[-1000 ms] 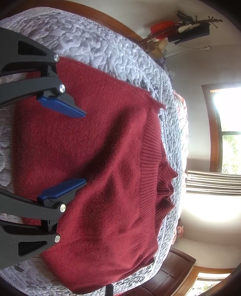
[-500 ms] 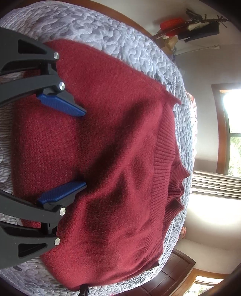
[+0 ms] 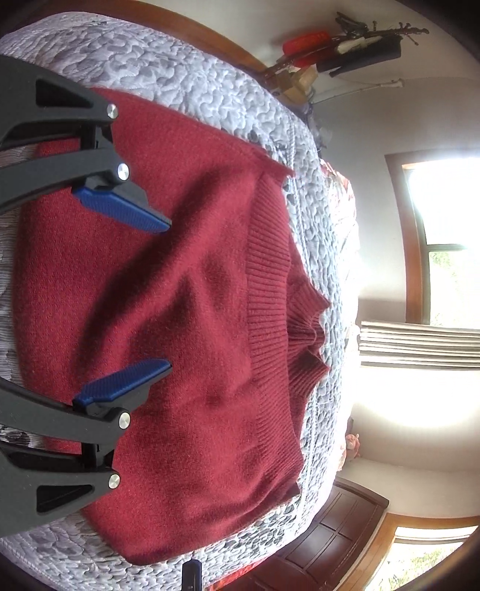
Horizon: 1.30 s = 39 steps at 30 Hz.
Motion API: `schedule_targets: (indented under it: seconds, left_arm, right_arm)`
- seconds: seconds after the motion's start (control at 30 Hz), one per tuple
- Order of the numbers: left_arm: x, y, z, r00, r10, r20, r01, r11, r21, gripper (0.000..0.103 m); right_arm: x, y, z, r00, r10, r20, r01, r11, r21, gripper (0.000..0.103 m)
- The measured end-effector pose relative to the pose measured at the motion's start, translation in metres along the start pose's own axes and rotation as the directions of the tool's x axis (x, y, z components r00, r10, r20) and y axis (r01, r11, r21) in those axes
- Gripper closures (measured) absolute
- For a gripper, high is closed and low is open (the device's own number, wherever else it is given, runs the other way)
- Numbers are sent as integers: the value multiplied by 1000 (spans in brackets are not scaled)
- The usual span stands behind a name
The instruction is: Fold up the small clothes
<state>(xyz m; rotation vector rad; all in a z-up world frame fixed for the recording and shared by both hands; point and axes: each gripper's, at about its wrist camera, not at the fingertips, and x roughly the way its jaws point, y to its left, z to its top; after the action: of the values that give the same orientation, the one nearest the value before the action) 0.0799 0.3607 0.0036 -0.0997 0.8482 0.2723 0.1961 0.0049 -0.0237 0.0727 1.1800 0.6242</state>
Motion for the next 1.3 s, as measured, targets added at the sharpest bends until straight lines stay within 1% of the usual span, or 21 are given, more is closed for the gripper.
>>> schedule_targets:
  seconds: [0.07, 0.17, 0.37, 0.43, 0.53, 0.57, 0.6, 0.63, 0.7, 0.77, 0.83, 0.9, 0.97, 1.03, 1.07, 1.17, 1.3]
  left_arm:
    - [3, -1, 4, 1000, -4, 1, 4, 1000, 0, 31]
    - [9, -3, 9, 1000, -7, 1, 7, 1000, 2, 31]
    - [25, 0, 13, 1000, -2, -12, 2, 1000, -2, 30]
    - [31, 1, 13, 1000, 2, -21, -2, 1000, 4, 30]
    - [39, 3, 12, 999, 0, -35, 0, 1000, 4, 30]
    - [41, 3, 11, 999, 3, -39, -3, 1000, 3, 30]
    - [44, 4, 11, 999, 0, -44, 0, 1000, 0, 30]
    - [46, 5, 11, 999, -4, -49, 4, 1000, -4, 30]
    - [49, 7, 11, 998, -12, -58, 12, 1000, -15, 30]
    - [51, 8, 11, 998, -14, -62, 13, 1000, -18, 30]
    - [52, 7, 11, 998, -11, -63, 10, 1000, -13, 29]
    - [53, 7, 11, 998, -11, -68, 11, 1000, -9, 28]
    - [57, 9, 11, 997, -18, -80, 17, 1000, -16, 27]
    - [61, 11, 10, 995, -27, -93, 25, 999, -21, 26]
    - [63, 12, 10, 995, -29, -96, 27, 999, -24, 25]
    - [65, 10, 8, 995, -22, -99, 21, 1000, -13, 24]
    - [67, 9, 8, 995, -16, -103, 15, 1000, -8, 24]
  right_arm:
    - [6, 2, 6, 1000, -20, -12, 20, 1000, -17, 37]
    - [14, 3, 12, 999, -5, -31, 5, 1000, -18, 37]
    - [37, 3, 15, 998, -23, -65, 21, 999, -28, 37]
    - [45, 1, 13, 997, -37, -73, 35, 999, -28, 39]
    - [49, -1, 12, 997, -23, -69, 21, 999, -25, 43]
    - [50, 0, 12, 998, -10, -69, 9, 1000, -25, 51]
    - [51, 0, 11, 997, 26, -76, -27, 999, -17, 69]
    - [52, 1, 12, 995, 51, -83, -52, 999, -4, 71]
    - [51, 4, 13, 996, 45, -75, -46, 999, -8, 77]
    - [46, 10, 14, 997, 45, -59, -46, 999, -18, 80]
    - [35, 18, 14, 999, 41, -25, -42, 998, -49, 81]
    - [26, 22, 14, 999, 46, 1, -45, 997, -55, 81]
    - [29, 19, 13, 1000, 22, -12, -23, 999, -44, 82]
    - [41, 10, 10, 999, 2, -55, -3, 1000, -20, 82]
    - [46, 6, 8, 998, 4, -68, -5, 1000, -7, 82]
    - [52, -2, 5, 997, 27, -70, -26, 1000, 12, 82]
    - [54, -4, 2, 997, 24, -67, -23, 1000, 15, 81]
